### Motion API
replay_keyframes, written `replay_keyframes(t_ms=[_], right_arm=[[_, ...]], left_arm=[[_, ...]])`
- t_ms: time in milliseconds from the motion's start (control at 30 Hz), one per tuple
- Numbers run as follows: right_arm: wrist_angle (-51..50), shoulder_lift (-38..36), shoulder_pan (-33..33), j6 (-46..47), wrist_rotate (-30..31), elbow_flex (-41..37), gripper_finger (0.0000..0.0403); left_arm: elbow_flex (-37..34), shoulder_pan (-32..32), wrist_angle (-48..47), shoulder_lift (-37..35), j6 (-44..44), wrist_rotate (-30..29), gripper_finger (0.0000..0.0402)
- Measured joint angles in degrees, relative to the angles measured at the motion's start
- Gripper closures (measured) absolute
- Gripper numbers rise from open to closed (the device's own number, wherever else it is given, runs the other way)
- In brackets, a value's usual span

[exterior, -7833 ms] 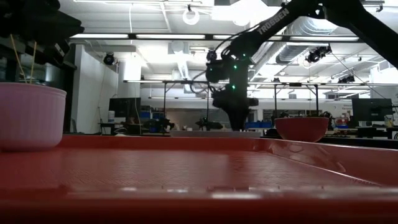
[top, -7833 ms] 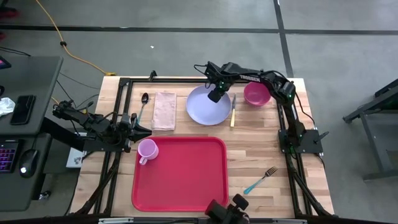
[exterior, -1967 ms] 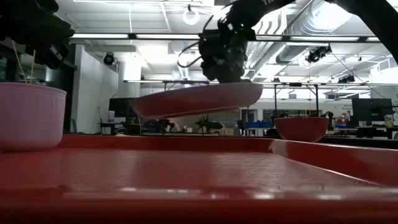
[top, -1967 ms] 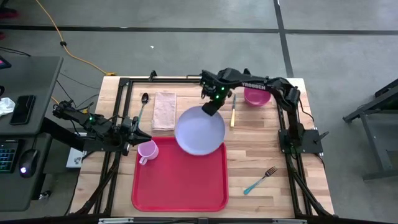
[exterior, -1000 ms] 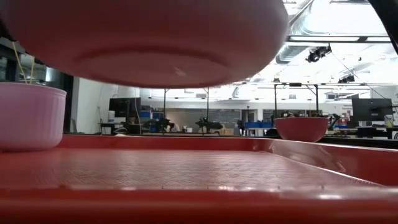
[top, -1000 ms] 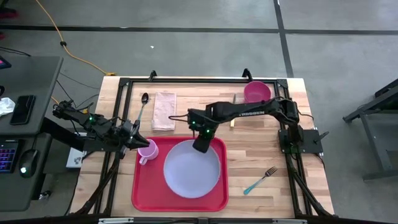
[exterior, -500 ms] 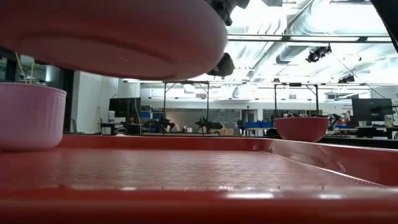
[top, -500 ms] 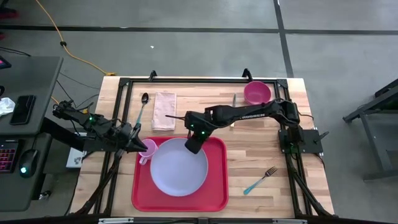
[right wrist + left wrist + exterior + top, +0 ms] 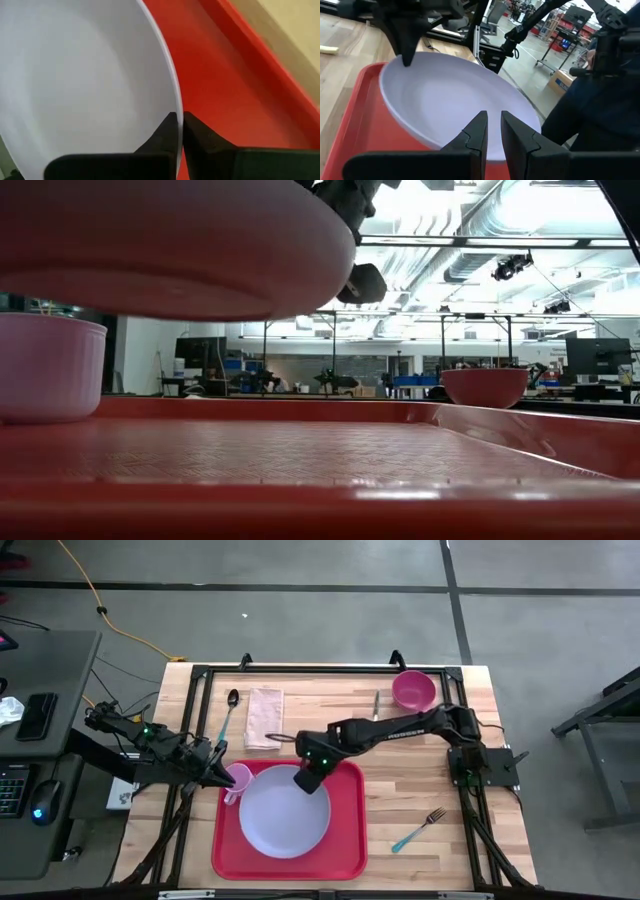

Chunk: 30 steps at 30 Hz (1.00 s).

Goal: Set up tray
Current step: Put the blue plate on the bottom of the pink mug on the orange serving tray

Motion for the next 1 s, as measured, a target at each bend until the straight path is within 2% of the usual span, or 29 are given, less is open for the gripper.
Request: replay_keyframes(t_ms=[500,1000], right_arm=[[0.40,3.97,2.57,4.29,3.66,0.00,0.0403],[1.25,7.88,3.26,5.32,3.92,0.00,0.0403]], left_arm=[[-0.02,-0.01,0.42,0.00,1.20,3.30,0.0316],[-0.02,-0.01,0.58,0.00,3.32,4.48,0.0316]])
